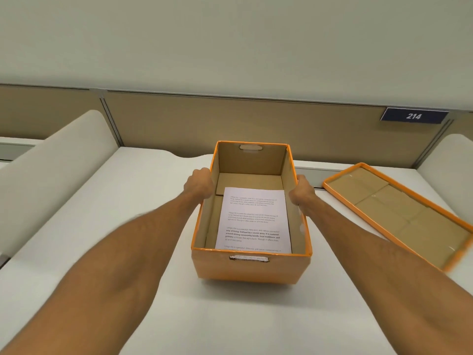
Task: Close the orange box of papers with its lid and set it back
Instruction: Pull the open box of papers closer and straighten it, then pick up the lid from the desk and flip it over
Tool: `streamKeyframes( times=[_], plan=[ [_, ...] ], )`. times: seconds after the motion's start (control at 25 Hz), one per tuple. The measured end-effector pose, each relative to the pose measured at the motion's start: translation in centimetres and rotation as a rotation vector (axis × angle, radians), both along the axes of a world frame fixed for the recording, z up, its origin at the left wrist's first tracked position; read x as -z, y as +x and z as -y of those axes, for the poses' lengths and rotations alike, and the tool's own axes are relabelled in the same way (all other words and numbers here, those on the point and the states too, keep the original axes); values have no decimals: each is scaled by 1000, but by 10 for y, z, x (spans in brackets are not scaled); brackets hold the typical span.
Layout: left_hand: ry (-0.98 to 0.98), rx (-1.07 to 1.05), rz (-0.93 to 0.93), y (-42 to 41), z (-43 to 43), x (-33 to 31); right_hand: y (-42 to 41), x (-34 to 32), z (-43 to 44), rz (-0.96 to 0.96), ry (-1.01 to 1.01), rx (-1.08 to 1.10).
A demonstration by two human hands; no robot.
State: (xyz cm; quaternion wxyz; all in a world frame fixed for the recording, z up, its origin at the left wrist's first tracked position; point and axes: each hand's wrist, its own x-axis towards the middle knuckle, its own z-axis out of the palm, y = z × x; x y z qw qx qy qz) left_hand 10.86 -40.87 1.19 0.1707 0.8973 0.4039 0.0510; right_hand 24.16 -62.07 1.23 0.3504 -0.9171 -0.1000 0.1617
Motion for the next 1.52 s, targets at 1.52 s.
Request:
streamKeyframes(
  times=[1.52],
  plan=[
    [88,587,114,130,187,-16,47,-19,150,692,-599,-71]
  ],
)
